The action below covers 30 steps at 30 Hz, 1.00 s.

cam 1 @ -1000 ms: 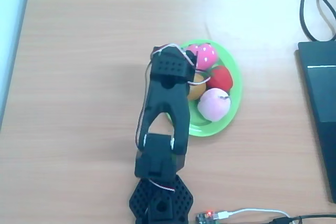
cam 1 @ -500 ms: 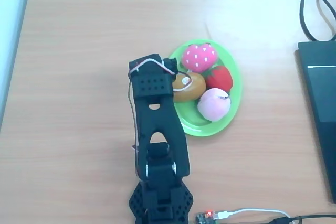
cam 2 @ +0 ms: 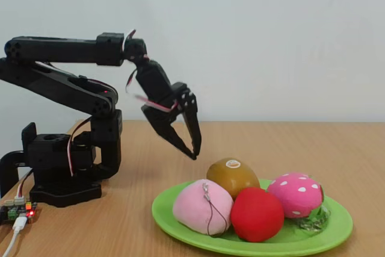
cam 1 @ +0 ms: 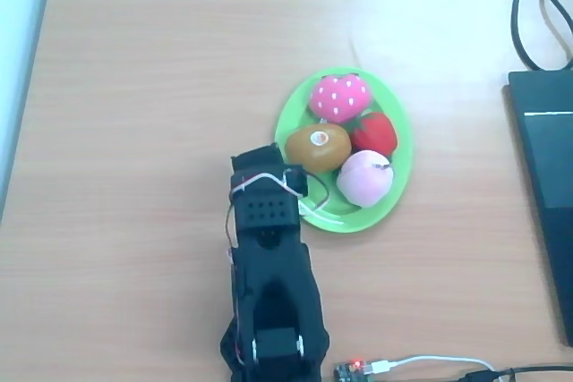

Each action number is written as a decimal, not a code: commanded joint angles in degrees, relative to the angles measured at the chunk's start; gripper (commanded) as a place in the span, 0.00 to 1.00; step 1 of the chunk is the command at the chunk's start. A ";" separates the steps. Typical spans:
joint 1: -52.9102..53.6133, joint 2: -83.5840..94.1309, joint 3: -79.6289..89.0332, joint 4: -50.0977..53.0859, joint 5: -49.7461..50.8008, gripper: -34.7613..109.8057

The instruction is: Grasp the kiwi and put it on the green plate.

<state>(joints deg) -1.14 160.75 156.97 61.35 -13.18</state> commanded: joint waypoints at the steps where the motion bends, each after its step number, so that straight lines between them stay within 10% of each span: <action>1: -0.44 4.39 5.71 -3.69 -0.53 0.18; 30: -1.14 28.04 22.85 0.44 12.66 0.18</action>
<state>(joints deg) -1.05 187.56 180.18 59.33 -1.58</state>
